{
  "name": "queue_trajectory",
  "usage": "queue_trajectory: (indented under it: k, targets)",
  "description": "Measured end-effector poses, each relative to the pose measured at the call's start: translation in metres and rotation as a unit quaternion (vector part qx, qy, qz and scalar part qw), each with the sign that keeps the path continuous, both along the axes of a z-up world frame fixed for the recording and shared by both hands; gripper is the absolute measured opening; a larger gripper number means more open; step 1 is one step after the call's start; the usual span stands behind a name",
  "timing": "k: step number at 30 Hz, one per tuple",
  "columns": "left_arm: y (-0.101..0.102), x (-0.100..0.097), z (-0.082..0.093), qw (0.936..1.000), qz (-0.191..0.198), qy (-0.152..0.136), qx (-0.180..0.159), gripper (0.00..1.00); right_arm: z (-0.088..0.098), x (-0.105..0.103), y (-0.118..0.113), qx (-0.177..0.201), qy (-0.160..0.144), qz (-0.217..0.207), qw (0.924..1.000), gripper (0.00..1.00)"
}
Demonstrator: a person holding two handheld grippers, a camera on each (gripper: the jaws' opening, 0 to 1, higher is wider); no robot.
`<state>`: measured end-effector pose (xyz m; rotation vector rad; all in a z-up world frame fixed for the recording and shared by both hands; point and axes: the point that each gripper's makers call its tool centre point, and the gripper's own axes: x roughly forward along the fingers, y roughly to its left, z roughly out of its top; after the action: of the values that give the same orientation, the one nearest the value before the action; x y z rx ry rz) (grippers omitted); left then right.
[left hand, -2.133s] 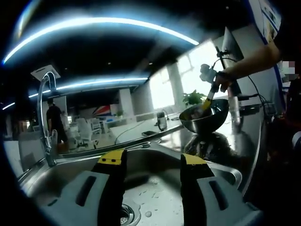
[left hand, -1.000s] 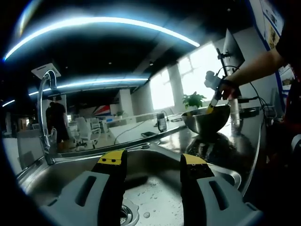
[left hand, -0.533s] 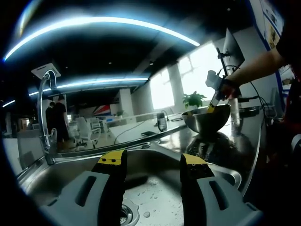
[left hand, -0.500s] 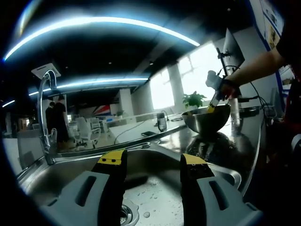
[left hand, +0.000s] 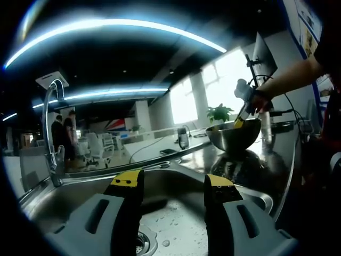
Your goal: Pick up bowl with dirty water move over sink pour dirty water into sink return bowl to place
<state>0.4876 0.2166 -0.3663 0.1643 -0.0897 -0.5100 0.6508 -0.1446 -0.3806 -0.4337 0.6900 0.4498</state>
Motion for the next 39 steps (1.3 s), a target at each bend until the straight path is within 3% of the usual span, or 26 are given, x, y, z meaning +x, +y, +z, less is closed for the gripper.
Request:
queue_trajectory:
  k: [5, 11, 17, 20, 27, 30, 37, 39]
  targets:
    - [-0.001, -0.001, -0.001, 1.0, -0.001, 0.001, 0.002, 0.44, 0.001, -0.004, -0.001, -0.006, -0.014, 0.004, 0.9999, 0.27]
    - [-0.001, -0.002, -0.001, 1.0, -0.002, 0.001, 0.002, 0.44, 0.019, -0.001, 0.001, 0.036, -0.032, -0.005, 0.9988, 0.3]
    - [-0.001, -0.001, 0.0, 1.0, -0.001, 0.0, 0.001, 0.44, 0.027, -0.001, 0.0, 0.055, -0.049, -0.014, 0.9972, 0.3]
    - [-0.001, -0.002, -0.001, 1.0, -0.002, 0.001, 0.002, 0.44, 0.033, 0.001, -0.003, 0.061, -0.073, -0.026, 0.9951, 0.29]
    - [-0.001, -0.001, -0.001, 1.0, -0.002, 0.002, 0.002, 0.44, 0.033, -0.003, -0.002, 0.071, -0.077, -0.028, 0.9941, 0.28]
    - [-0.002, -0.003, -0.001, 1.0, -0.002, 0.002, 0.003, 0.44, 0.048, 0.0, -0.001, 0.113, -0.104, -0.042, 0.9872, 0.28]
    - [-0.003, -0.003, -0.001, 1.0, -0.004, 0.003, 0.005, 0.44, 0.051, -0.009, 0.004, 0.102, -0.115, -0.02, 0.988, 0.28]
    - [-0.003, -0.003, -0.001, 1.0, -0.004, 0.002, 0.003, 0.44, 0.061, -0.009, 0.007, 0.118, -0.143, -0.018, 0.9826, 0.28]
